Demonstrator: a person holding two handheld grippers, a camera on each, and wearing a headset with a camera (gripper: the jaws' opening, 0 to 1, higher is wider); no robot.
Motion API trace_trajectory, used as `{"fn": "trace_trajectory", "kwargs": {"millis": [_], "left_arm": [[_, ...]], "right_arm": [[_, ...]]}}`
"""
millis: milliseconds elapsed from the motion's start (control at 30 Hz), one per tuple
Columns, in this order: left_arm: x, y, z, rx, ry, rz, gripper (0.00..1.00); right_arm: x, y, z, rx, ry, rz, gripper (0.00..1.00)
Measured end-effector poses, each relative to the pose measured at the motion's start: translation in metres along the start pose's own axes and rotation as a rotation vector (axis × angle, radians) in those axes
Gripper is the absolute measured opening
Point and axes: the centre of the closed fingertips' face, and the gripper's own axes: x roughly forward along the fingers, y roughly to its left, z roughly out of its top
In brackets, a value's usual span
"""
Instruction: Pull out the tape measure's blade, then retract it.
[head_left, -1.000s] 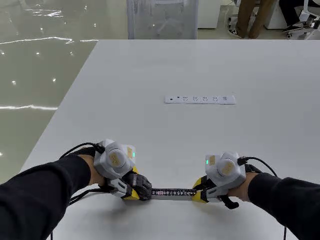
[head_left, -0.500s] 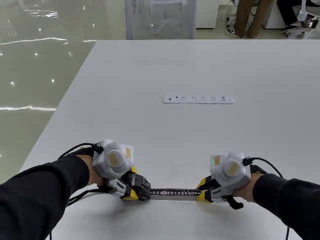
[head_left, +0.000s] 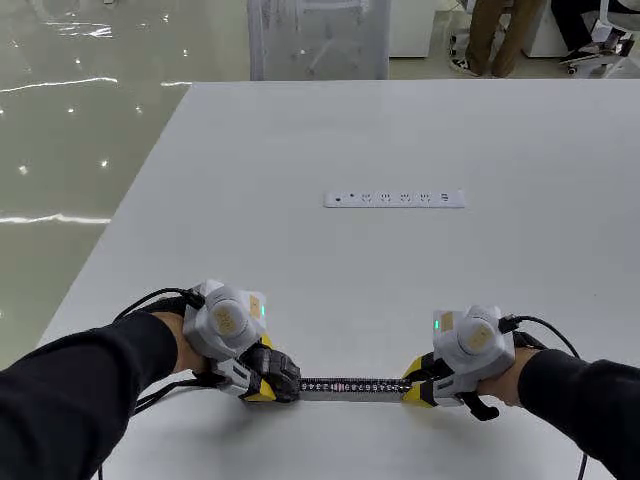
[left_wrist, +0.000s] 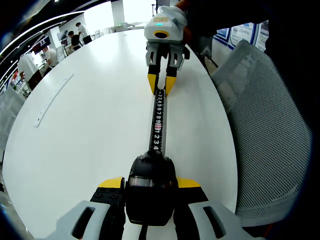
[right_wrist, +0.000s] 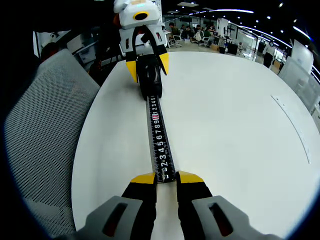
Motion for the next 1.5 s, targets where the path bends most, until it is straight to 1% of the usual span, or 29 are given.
{"fn": "trace_trajectory", "kwargs": {"millis": [300,467,1067,1300,1500], "left_arm": [[0.0,0.0,0.0,-0.011,-0.006,0.001,0.33],[0.0,0.0,0.0,-0.011,-0.005,-0.001,0.33],[0.0,0.001,0.0,-0.019,-0.008,-0.001,0.33],[0.0,0.001,0.001,-0.02,-0.01,0.003,0.33],[0.0,0.001,0.0,-0.021,-0.009,0.004,0.33]], "right_arm": [[-0.006,-0.002,-0.006,-0.013,0.012,-0.003,0.11],[-0.011,-0.003,-0.011,-0.011,0.019,-0.009,0.11],[-0.027,-0.008,-0.033,0.015,0.04,-0.023,0.11],[-0.029,-0.007,-0.037,0.017,0.043,-0.023,0.11],[-0.033,-0.01,-0.042,0.018,0.046,-0.029,0.11]]}}
